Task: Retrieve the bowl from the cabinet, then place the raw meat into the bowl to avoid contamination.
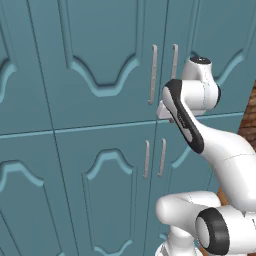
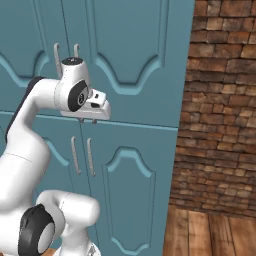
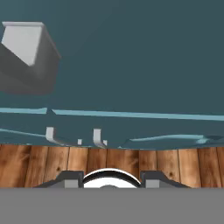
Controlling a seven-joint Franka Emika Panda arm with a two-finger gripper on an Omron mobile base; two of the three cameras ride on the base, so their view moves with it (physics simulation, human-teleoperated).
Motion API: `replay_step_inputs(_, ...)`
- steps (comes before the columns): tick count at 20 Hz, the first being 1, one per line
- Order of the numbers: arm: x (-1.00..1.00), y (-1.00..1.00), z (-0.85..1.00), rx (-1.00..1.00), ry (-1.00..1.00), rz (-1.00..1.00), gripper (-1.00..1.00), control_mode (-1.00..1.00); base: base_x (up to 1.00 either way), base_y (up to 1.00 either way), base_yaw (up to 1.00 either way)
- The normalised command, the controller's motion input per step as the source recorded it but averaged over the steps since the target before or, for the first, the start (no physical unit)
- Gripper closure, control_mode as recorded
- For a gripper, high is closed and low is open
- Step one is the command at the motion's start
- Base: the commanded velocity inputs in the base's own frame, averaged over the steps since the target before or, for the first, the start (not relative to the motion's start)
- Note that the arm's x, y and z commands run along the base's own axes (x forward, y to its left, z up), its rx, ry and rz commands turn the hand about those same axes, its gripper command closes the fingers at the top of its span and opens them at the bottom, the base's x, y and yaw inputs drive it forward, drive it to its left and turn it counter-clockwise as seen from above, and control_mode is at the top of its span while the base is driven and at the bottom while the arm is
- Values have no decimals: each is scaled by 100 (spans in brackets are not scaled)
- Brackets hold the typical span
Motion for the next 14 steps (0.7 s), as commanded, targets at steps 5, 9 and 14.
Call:
replay_step_inputs(5, -1, 14, 3, 0, -3, -2, -100, -100, 0, 0, 0)
replay_step_inputs(9, 0, 23, 32, -5, -12, -5, -100, -100, 0, 0, 0)
replay_step_inputs(14, 0, 7, 44, 0, -23, -7, -100, -100, 0, 0, 0)
